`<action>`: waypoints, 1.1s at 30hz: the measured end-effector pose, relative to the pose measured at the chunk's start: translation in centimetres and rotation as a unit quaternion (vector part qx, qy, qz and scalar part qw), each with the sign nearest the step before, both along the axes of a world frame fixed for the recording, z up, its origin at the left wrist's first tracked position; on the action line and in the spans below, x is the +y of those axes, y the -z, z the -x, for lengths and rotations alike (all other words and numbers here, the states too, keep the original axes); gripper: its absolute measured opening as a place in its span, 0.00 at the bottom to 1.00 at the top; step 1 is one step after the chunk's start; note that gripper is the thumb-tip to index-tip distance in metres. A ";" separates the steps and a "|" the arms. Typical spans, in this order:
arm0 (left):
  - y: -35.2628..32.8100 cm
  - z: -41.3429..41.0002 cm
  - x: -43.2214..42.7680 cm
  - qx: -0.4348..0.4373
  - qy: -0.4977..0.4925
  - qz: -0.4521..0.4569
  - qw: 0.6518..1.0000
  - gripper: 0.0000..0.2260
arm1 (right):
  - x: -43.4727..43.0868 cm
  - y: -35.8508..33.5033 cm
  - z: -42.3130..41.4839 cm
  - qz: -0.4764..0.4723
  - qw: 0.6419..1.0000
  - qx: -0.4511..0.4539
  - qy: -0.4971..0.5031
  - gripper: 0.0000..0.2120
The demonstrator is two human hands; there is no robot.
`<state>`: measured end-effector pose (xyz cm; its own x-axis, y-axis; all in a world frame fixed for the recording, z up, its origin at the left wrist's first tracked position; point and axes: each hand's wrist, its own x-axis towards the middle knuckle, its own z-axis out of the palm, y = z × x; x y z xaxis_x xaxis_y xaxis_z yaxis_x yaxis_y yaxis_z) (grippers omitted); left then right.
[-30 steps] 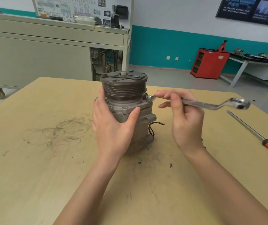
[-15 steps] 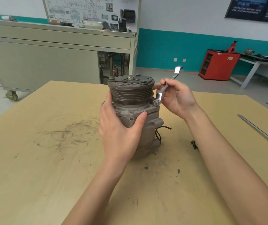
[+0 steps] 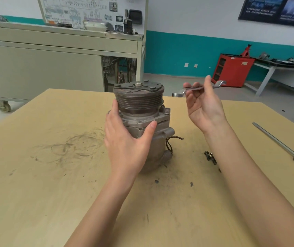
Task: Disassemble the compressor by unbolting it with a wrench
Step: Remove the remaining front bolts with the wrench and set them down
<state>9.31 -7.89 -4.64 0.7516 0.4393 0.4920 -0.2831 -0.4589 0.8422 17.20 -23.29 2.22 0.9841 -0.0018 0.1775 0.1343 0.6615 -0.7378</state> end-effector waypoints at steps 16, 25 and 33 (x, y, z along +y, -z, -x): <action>0.0 0.1 0.0 0.006 -0.007 -0.005 1.000 0.44 | 1.0 2.6 6.0 0.494 0.646 -0.455 0.363 0.12; 0.1 0.0 0.0 0.011 -0.008 -0.008 1.000 0.44 | 0.8 3.5 3.7 0.182 0.955 -0.201 0.118 0.12; 0.0 0.1 0.0 0.011 -0.008 -0.006 1.000 0.44 | -0.9 2.4 -4.0 0.220 0.956 0.000 -0.192 0.19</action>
<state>9.21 -7.92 -4.66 0.7551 0.4459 0.4807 -0.2563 -0.4741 0.8424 21.23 -24.15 -0.20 0.8969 0.4354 0.0778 -0.0570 0.2881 -0.9559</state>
